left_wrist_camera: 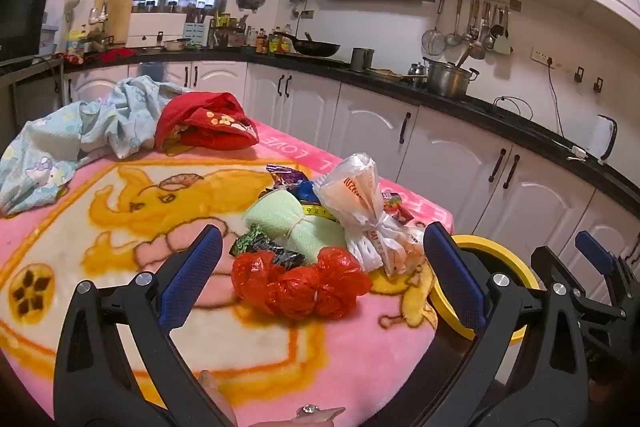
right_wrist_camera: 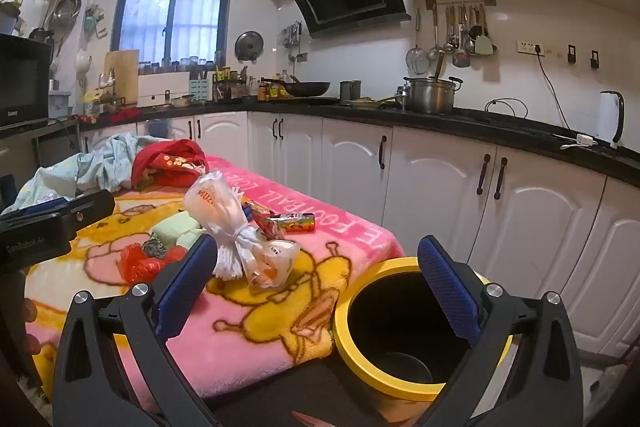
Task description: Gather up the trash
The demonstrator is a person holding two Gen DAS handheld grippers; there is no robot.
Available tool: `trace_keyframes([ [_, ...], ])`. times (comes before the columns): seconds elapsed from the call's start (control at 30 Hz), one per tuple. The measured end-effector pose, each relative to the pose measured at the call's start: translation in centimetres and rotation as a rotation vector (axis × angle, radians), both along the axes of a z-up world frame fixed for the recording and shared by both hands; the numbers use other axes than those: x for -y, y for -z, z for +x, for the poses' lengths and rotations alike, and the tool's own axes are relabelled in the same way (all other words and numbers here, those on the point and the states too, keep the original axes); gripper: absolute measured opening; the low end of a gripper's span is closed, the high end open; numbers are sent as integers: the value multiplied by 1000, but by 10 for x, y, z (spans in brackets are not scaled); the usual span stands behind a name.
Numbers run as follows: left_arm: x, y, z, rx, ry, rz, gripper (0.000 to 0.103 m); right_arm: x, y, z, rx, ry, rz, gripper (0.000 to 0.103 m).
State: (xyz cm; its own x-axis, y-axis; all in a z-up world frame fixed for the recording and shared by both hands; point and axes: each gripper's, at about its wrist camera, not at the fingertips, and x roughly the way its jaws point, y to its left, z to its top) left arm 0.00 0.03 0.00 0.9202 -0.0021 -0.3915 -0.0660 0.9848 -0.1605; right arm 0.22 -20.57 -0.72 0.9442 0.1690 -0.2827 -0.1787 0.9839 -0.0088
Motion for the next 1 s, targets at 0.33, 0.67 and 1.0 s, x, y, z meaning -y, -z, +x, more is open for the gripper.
trace_keyframes([
  [0.33, 0, 0, 0, 4, -1, -1, 92, -1, 0, -1, 6, 1, -4, 97],
  [0.67, 0, 0, 0, 7, 0, -5, 92, 0, 0, -1, 9, 0, -7, 97],
  [1.0, 0, 0, 0, 9, 0, -7, 92, 0, 1, 0, 7, 2, -7, 97],
])
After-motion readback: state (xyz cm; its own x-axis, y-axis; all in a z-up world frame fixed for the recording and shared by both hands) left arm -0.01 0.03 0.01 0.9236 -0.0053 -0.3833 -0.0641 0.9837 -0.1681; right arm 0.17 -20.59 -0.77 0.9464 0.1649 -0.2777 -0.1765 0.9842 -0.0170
